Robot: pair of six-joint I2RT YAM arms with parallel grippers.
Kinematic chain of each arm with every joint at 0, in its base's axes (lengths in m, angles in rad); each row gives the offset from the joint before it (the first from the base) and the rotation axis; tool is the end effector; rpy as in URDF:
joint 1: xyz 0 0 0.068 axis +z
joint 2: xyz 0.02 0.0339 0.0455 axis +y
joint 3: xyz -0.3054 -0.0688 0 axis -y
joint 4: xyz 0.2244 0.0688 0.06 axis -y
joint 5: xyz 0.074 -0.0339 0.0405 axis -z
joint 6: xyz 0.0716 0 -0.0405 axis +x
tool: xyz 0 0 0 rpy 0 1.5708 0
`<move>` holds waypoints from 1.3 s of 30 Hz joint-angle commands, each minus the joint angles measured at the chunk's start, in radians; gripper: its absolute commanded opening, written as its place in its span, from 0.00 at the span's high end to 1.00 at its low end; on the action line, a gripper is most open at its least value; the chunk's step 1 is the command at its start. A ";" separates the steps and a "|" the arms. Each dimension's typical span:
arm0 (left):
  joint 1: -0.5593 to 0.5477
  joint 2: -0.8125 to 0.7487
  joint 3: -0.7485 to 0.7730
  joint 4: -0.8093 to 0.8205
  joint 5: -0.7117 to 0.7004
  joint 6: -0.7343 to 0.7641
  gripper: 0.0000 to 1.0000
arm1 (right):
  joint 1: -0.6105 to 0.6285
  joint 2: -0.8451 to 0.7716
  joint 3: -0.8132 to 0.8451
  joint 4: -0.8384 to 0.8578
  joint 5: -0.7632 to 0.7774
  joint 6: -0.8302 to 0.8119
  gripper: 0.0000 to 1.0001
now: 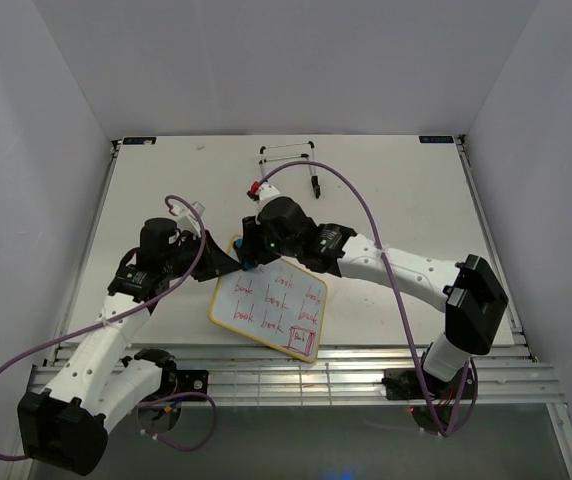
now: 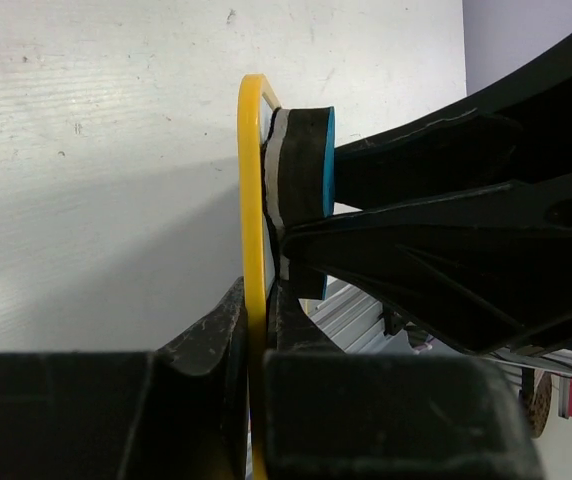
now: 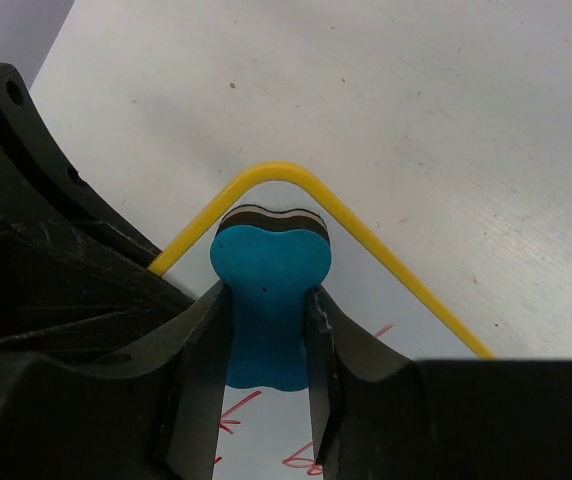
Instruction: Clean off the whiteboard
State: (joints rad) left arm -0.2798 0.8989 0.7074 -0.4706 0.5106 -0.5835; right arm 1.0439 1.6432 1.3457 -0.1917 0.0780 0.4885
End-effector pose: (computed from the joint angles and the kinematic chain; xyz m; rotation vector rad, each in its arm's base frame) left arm 0.1530 -0.0804 0.2848 -0.0586 2.3366 -1.0234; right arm 0.2072 0.3452 0.3414 -0.5468 2.1040 0.8439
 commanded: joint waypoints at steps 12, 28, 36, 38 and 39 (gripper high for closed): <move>-0.006 -0.031 -0.029 -0.013 -0.090 0.131 1.00 | 0.039 -0.005 -0.166 0.031 0.097 0.119 0.72; -0.007 -0.037 -0.031 -0.013 -0.095 0.132 1.00 | -0.002 -0.023 -0.376 0.052 0.079 0.133 0.74; -0.006 -0.038 -0.031 -0.013 -0.095 0.134 1.00 | -0.039 -0.062 -0.464 0.058 0.075 0.131 0.75; -0.006 -0.037 -0.031 -0.013 -0.093 0.134 1.00 | -0.047 -0.068 -0.480 0.058 0.072 0.131 0.75; -0.006 -0.037 -0.031 -0.013 -0.093 0.134 1.00 | -0.050 -0.069 -0.485 0.058 0.071 0.130 0.75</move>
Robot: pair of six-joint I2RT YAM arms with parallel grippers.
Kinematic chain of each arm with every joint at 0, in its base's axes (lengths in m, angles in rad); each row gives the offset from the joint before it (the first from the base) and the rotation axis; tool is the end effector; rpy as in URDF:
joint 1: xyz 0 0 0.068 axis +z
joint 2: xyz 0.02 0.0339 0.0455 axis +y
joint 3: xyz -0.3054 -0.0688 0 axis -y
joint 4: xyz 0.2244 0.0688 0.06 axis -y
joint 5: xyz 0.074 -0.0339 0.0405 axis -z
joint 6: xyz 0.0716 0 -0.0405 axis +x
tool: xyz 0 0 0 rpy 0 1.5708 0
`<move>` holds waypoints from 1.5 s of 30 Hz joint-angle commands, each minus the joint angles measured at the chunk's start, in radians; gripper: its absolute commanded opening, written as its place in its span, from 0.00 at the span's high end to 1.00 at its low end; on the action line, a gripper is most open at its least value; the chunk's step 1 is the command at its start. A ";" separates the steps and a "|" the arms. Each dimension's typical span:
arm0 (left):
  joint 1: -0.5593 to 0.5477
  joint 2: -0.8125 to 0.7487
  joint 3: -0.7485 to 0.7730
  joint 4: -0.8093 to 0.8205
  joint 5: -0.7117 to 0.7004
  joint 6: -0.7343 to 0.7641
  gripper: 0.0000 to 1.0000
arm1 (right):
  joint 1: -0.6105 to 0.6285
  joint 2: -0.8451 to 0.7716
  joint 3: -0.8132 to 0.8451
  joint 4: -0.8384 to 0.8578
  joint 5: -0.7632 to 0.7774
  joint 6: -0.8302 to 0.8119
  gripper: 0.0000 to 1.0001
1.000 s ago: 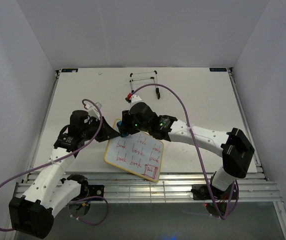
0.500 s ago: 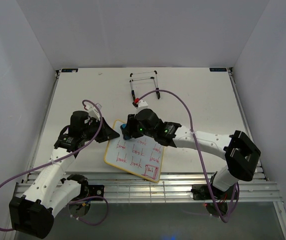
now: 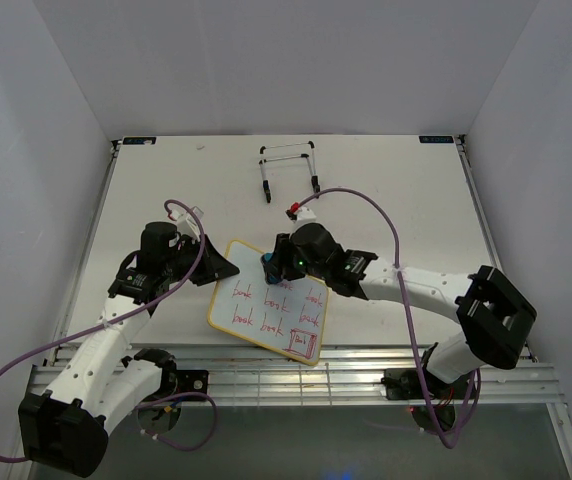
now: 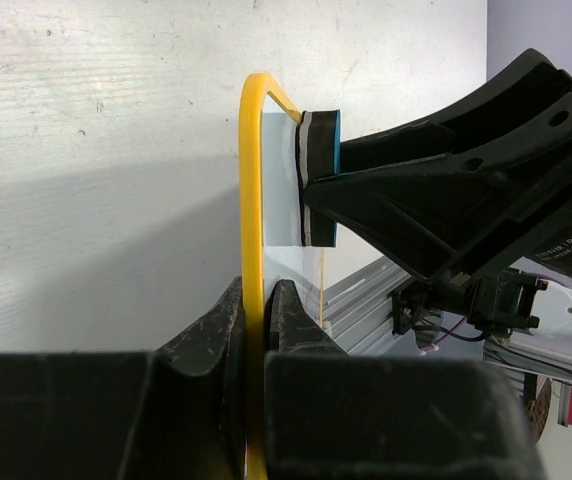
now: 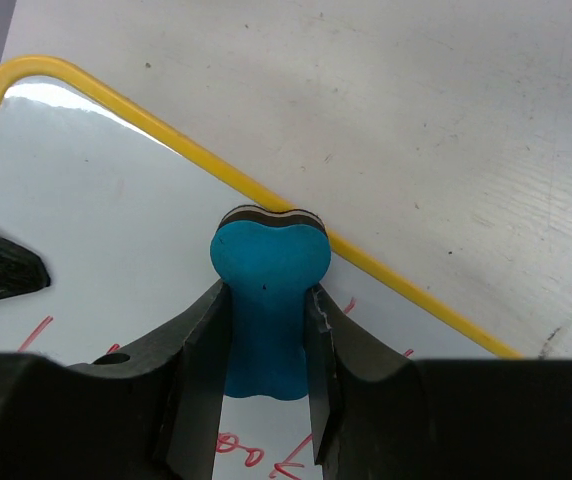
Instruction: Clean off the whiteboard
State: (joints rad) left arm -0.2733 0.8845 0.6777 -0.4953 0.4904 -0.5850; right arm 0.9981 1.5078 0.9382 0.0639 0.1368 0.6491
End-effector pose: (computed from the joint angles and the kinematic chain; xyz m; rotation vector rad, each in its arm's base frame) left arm 0.1480 -0.0765 0.2738 -0.0957 2.3740 -0.9926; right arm 0.1973 0.2879 0.2776 -0.2928 2.1692 0.8438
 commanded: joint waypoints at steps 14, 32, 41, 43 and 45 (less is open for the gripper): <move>-0.012 -0.028 0.000 0.011 -0.073 0.137 1.00 | -0.030 0.022 -0.202 -0.168 -0.014 -0.017 0.78; -0.012 -0.038 -0.004 0.011 -0.081 0.134 1.00 | -0.096 -0.046 -0.443 -0.035 -0.049 0.024 0.80; -0.012 -0.027 -0.006 0.011 -0.082 0.132 1.00 | -0.130 -0.090 -0.559 0.002 -0.066 0.032 0.81; -0.012 -0.027 -0.006 0.011 -0.087 0.131 1.00 | -0.134 -0.103 -0.587 0.010 -0.065 0.034 0.81; -0.012 -0.027 -0.006 0.009 -0.087 0.131 1.00 | -0.144 -0.110 -0.604 0.016 -0.065 0.035 0.82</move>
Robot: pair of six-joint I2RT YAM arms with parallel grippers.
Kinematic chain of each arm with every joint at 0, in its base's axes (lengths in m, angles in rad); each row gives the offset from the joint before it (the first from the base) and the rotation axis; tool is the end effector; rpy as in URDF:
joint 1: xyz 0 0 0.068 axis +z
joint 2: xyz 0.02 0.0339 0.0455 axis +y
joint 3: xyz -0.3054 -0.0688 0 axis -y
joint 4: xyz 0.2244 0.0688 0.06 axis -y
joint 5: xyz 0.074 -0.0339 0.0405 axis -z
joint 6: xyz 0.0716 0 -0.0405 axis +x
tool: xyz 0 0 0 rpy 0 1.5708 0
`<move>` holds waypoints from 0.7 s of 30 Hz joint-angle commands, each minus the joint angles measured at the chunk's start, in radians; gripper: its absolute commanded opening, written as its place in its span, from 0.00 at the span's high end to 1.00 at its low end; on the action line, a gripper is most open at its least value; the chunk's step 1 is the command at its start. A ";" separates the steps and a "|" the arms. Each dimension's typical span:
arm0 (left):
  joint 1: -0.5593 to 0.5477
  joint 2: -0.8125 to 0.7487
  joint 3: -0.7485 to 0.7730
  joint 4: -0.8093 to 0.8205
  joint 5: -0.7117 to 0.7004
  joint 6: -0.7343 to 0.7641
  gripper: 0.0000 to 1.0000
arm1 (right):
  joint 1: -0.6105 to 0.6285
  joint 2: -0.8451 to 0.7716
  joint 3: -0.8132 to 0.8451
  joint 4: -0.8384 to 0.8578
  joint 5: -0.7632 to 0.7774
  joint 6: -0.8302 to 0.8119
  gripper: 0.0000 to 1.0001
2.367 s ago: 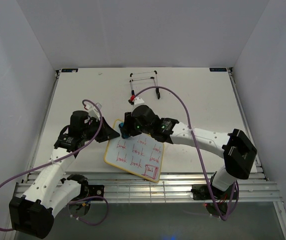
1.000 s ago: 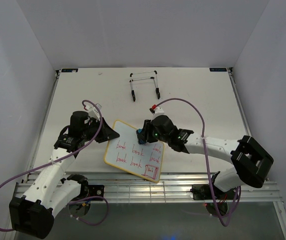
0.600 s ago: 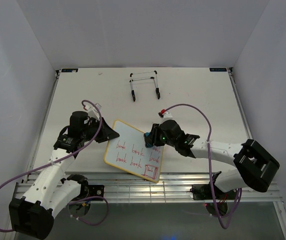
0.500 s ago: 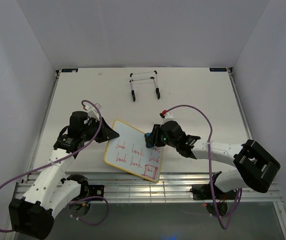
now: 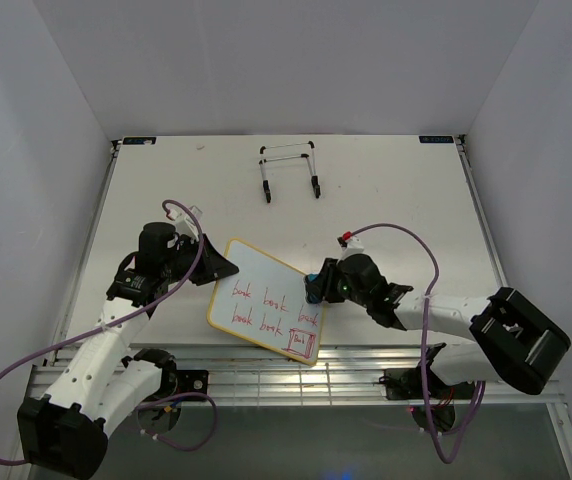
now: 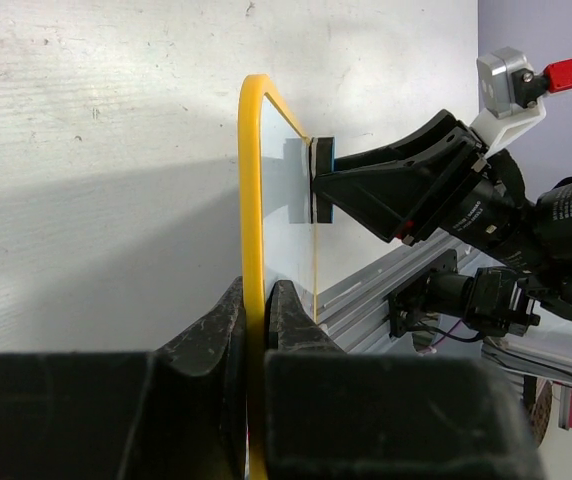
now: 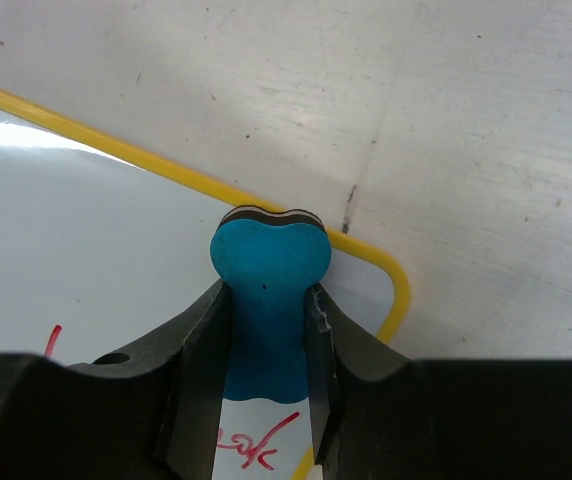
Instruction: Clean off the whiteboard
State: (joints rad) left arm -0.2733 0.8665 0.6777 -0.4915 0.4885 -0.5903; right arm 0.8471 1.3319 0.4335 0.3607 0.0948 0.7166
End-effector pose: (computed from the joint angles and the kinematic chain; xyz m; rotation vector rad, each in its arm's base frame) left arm 0.1456 -0.0757 0.2767 -0.0945 2.3529 -0.9963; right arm 0.1767 0.1898 0.1976 -0.0850 2.2180 0.8133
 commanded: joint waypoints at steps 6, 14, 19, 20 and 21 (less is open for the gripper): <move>-0.012 -0.009 -0.006 0.007 -0.087 0.135 1.00 | -0.019 0.052 -0.156 -0.250 -0.026 -0.028 0.82; -0.012 -0.011 -0.009 0.007 -0.088 0.133 1.00 | -0.019 0.052 -0.161 -0.278 0.025 0.007 0.85; -0.012 -0.006 -0.009 0.005 -0.082 0.133 1.00 | -0.007 0.061 -0.105 -0.270 0.003 0.009 0.87; -0.012 -0.003 -0.010 0.007 -0.082 0.133 1.00 | 0.006 0.061 -0.101 -0.255 -0.009 0.012 0.87; -0.012 -0.001 -0.009 0.007 -0.082 0.133 1.00 | 0.015 0.061 -0.096 -0.234 -0.039 0.014 0.86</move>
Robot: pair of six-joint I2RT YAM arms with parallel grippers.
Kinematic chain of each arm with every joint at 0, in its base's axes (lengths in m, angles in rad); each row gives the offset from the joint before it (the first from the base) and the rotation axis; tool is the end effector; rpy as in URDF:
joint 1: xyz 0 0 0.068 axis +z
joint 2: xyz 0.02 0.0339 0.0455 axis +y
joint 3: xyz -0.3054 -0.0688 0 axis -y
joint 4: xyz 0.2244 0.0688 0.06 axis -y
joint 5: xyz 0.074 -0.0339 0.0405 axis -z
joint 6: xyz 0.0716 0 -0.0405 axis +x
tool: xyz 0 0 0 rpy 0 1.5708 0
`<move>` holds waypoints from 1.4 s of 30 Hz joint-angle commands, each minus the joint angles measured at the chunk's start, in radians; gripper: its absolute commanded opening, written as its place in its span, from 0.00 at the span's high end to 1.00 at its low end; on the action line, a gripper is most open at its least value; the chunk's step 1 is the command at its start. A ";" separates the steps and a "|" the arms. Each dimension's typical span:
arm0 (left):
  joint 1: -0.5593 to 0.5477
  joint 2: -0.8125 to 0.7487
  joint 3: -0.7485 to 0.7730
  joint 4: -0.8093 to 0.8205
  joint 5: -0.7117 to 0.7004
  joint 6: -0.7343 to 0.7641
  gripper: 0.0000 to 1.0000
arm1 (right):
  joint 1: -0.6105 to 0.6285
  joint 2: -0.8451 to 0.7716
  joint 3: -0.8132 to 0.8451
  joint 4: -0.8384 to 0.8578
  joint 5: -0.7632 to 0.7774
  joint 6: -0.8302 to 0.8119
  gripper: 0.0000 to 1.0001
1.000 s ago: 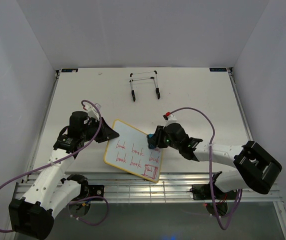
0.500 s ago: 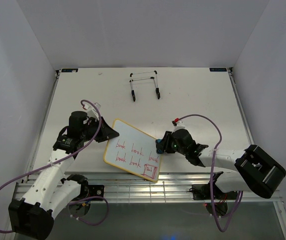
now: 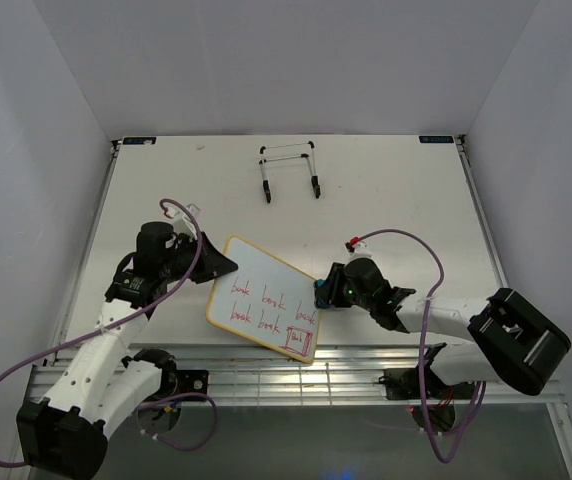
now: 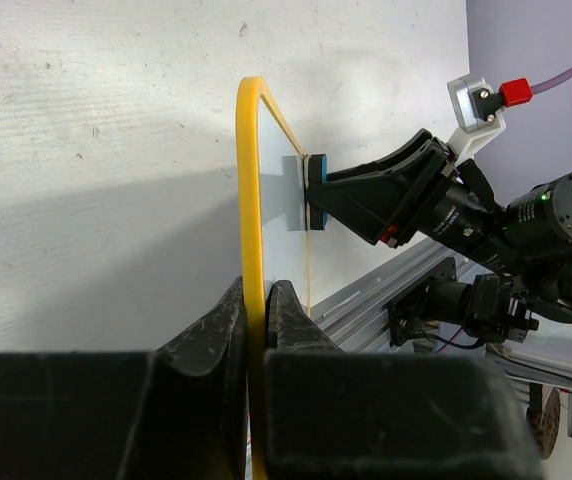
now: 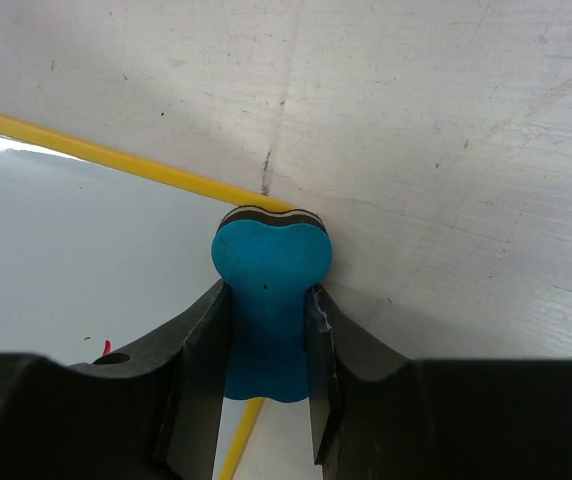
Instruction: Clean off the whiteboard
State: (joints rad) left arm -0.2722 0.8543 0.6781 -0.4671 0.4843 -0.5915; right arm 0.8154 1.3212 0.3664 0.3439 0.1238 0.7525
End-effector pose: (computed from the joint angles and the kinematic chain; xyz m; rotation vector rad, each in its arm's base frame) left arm 0.1459 -0.0753 0.2811 -0.0851 2.3155 -0.9972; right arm 0.1723 0.1701 0.1777 0.0018 2.2779 0.7369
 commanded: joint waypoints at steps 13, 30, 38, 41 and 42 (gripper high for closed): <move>-0.013 0.025 -0.015 -0.015 -0.067 0.131 1.00 | 0.189 0.087 0.196 -0.062 -0.173 -0.019 0.87; -0.013 0.011 -0.020 -0.013 -0.075 0.125 1.00 | 0.312 0.259 0.606 -0.175 -0.150 -0.031 0.87; -0.013 -0.007 -0.020 -0.013 -0.098 0.117 1.00 | 0.332 0.286 0.646 -0.209 -0.128 0.010 0.87; -0.013 -0.014 -0.022 -0.015 -0.105 0.116 1.00 | 0.332 0.286 0.611 -0.256 -0.078 0.013 0.87; -0.013 -0.014 -0.022 -0.016 -0.108 0.116 1.00 | 0.332 0.285 0.596 -0.261 -0.072 0.015 0.87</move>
State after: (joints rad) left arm -0.2440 0.8394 0.6815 -0.4446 0.3939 -0.5877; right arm 1.0996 1.5520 1.0058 0.1261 0.0963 0.7277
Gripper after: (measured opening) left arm 0.158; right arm 0.372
